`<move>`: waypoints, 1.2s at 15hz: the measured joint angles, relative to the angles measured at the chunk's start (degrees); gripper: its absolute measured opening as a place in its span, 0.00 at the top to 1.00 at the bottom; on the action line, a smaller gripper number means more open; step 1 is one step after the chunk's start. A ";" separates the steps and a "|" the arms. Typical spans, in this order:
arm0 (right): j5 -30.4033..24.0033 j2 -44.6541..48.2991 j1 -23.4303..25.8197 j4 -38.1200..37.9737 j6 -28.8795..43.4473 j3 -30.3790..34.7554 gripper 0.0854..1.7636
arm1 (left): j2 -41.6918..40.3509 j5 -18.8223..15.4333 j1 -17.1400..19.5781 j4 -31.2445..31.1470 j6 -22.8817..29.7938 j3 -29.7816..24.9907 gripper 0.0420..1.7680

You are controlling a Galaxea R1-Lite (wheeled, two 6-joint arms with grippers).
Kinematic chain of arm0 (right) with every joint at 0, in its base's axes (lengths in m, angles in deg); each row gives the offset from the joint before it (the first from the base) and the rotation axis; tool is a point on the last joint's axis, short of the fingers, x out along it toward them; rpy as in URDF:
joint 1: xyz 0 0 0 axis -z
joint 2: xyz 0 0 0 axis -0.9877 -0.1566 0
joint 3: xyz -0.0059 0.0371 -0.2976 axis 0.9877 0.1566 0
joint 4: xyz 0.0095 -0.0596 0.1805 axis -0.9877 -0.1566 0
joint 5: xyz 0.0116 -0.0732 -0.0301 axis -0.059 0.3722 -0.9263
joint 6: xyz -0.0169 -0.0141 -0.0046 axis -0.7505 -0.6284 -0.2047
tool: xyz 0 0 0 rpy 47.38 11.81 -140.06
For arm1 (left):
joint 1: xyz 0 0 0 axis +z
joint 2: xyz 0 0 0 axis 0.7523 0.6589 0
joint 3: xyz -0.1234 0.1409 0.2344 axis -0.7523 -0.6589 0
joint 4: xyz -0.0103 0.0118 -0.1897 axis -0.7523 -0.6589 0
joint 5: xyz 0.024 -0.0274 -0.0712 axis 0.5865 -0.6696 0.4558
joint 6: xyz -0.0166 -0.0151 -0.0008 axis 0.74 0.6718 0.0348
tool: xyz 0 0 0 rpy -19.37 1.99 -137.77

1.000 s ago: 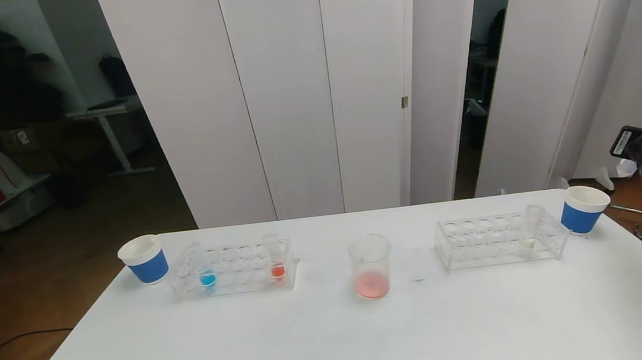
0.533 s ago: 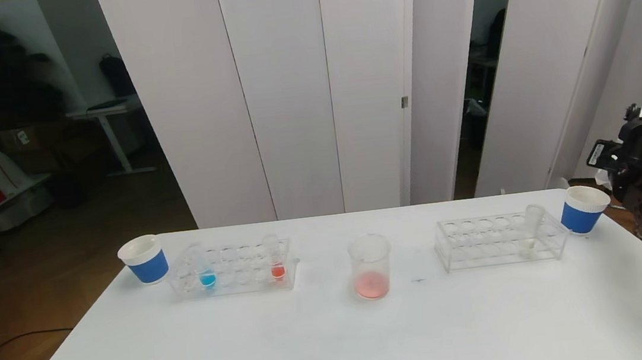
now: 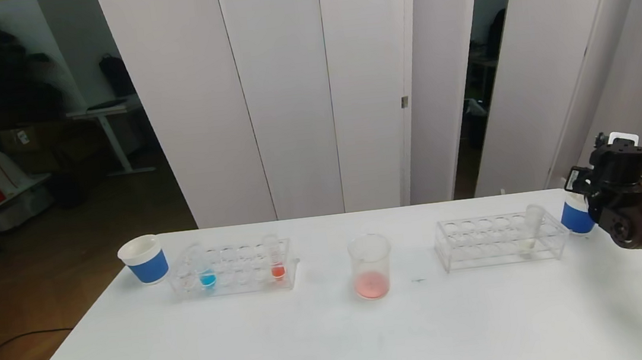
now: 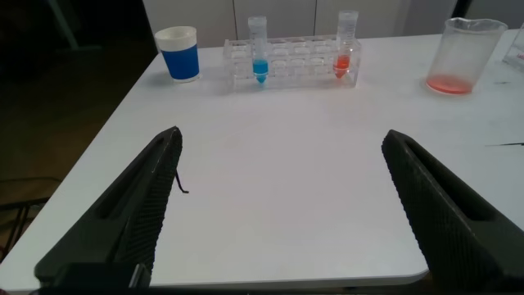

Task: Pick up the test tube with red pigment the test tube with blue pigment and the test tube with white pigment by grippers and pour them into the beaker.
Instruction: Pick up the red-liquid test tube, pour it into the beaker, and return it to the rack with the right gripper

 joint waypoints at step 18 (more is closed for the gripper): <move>-1.07 10.23 1.73 0.91 -1.27 7.51 0.01 | 0.00 0.00 0.00 0.00 0.00 0.00 0.01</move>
